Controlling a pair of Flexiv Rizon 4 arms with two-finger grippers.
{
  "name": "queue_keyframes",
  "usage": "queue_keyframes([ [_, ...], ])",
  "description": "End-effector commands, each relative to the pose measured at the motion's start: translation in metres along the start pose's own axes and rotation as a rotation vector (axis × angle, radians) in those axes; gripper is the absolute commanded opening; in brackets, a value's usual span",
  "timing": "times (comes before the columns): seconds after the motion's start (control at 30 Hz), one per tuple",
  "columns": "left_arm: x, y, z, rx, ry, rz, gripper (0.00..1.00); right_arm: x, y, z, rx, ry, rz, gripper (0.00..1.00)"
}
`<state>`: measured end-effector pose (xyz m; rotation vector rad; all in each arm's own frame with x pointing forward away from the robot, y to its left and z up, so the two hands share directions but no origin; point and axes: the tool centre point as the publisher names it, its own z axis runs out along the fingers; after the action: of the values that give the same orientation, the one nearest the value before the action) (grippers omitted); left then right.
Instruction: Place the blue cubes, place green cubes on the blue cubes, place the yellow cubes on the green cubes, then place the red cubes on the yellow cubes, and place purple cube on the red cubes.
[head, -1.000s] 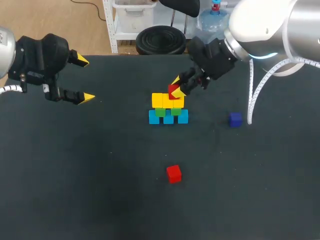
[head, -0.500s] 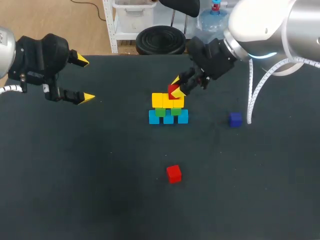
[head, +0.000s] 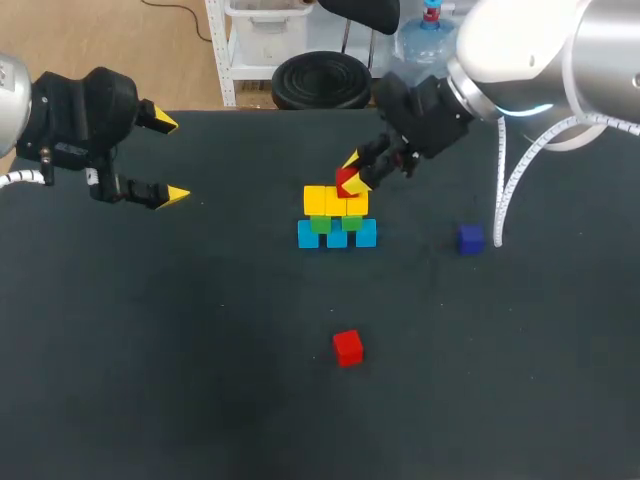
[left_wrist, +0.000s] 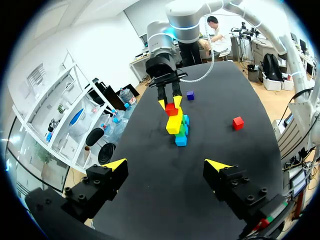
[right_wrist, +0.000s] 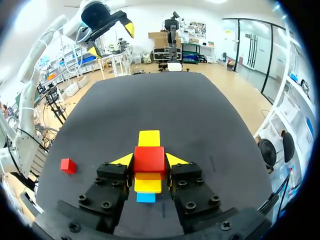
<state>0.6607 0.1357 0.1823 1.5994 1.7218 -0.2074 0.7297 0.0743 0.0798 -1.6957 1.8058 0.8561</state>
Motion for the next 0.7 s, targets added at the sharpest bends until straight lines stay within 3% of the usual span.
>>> queue_keyframes([
  [0.03,0.0024,-0.0004,-0.0007,-0.001,-0.010,0.004,1.00,0.0001,-0.0005,-0.0018,0.004,0.001,0.000,0.30],
  [0.7,0.0024,-0.0004,-0.0007,-0.001,-0.010,0.004,1.00,0.0005,0.0041,0.0006,-0.002,-0.004,0.001,0.30],
])
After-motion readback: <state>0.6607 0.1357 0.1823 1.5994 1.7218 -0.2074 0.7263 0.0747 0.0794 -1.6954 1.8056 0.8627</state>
